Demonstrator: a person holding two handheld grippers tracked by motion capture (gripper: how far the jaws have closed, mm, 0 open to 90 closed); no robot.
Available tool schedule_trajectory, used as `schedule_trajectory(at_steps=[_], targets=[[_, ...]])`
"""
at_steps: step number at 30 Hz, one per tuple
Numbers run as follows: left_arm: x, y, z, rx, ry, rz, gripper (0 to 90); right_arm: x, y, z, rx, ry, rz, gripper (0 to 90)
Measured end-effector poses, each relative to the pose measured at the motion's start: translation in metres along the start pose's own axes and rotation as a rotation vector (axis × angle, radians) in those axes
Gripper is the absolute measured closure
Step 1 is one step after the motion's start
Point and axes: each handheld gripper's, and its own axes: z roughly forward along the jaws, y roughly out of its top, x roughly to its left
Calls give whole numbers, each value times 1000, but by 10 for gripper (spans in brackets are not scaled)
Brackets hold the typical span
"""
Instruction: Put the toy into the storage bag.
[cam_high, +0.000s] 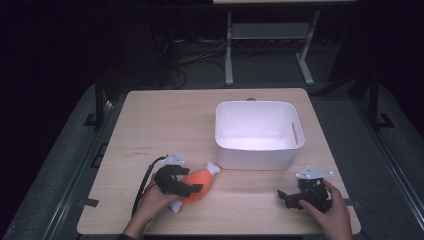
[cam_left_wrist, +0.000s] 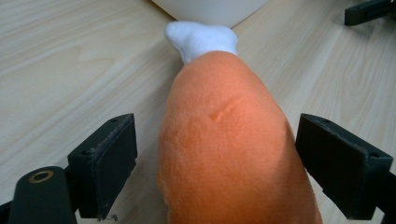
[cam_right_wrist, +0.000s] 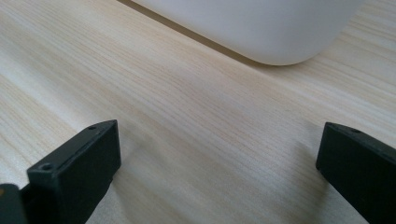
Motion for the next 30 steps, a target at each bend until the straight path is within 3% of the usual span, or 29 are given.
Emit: schedule_trajectory(at_steps=[6,17,30], targets=[[-2,-1,6,45,-6,27,127,0,0,0,0,0,0,0],[-5,-3,10,76,-21,48,146,0,0,0,0,0,0,0],[-7,-2,9,81,-60,70,299,0,0,0,0,0,0,0]])
